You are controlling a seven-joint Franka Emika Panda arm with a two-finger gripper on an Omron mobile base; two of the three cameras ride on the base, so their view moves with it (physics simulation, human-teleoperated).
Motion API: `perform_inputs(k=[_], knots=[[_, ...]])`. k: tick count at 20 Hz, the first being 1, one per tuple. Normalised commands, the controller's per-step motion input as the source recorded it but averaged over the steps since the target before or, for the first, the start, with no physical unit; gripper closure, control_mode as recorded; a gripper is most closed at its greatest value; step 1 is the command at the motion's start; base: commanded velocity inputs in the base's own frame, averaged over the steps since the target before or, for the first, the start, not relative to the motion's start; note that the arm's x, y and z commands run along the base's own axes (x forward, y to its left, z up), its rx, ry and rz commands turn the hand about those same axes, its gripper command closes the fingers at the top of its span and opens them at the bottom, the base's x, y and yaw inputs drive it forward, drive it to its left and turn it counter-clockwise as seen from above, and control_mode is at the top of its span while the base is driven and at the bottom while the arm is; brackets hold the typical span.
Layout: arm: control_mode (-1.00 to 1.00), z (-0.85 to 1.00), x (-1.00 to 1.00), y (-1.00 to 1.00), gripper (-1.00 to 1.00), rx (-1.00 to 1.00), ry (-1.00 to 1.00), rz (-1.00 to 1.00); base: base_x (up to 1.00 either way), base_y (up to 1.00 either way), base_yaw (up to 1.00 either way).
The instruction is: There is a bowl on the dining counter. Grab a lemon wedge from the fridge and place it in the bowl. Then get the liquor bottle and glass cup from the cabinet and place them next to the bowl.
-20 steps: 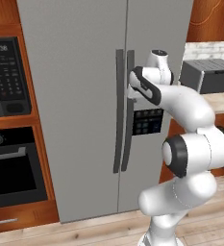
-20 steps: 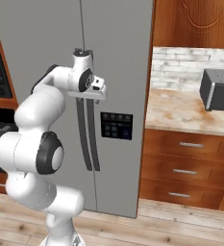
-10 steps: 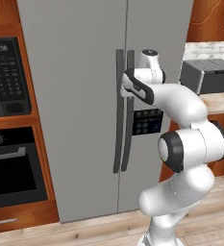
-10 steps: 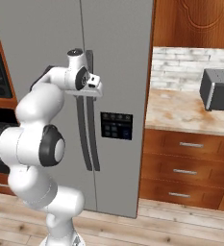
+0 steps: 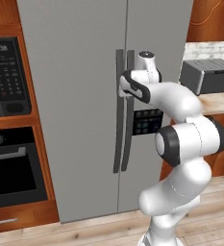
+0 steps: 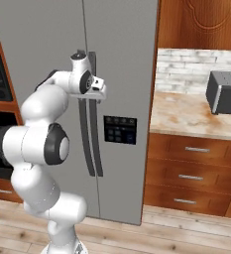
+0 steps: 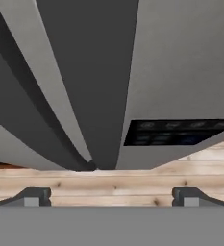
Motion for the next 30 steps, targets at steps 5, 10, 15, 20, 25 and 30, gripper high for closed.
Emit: perform_inputs(k=[5,10,15,20,25,30], knots=[[-1.0,-0.16,0.29,0.0,-1.0,0.0,-0.05,0.0,0.0,0.0,0.0],[-1.0,-0.18,0.3,0.01,-1.0,0.0,-0.08,0.0,0.0,0.0,0.0],[-1.0,-0.14,0.13,0.01,-1.0,0.0,-0.13,0.0,0.0,0.0,0.0],[-1.0,-0.12,0.11,0.03,-1.0,0.0,-0.15,0.0,0.0,0.0,0.0],[-1.0,-0.16,0.24,0.02,-1.0,0.0,-0.11,0.01,0.0,0.0,0.0],[-1.0,-0.05,0.3,0.0,-1.0,0.0,-0.01,0.0,0.0,0.0,0.0]])
